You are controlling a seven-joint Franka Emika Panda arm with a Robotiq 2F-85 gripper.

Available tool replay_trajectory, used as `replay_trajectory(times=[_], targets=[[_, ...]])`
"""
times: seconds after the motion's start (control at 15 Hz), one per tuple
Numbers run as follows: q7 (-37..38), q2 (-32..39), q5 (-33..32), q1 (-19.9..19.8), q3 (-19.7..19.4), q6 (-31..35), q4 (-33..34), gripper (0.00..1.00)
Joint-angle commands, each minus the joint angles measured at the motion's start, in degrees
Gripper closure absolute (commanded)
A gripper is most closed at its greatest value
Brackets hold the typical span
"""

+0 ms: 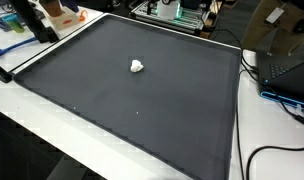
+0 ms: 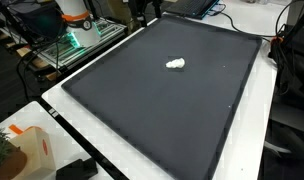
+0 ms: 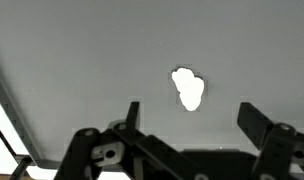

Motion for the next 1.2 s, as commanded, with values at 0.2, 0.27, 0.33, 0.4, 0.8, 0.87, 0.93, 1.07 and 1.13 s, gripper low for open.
replay_trajectory(times=[0.2, 0.27, 0.33, 0.4, 0.8, 0.87, 0.93, 1.07, 1.13], targets=[[-0.3, -1.6, 1.8, -0.3, 0.7, -0.2, -1.3, 0.00], [0.1, -3.2, 2.3, -0.1, 0.9, -0.4, -2.8, 0.00], [-1.9, -6.4, 6.4, 2.2, -0.2, -1.5, -5.7, 0.00], [-3.1, -8.9, 8.9, 3.5, -0.6, -1.5, -8.0, 0.00], [-0.5, -6.3, 8.1, 2.0, 1.4, -1.7, -5.4, 0.00], [0.9, -5.9, 8.2, 1.9, 2.1, -2.6, -4.8, 0.00], [1.7, -5.6, 8.5, 2.1, 2.4, -3.2, -4.4, 0.00], [4.0, -5.1, 9.2, 2.5, 3.3, -5.4, -3.0, 0.00], [4.5, -4.9, 9.9, 2.9, 3.4, -6.5, -2.5, 0.00]])
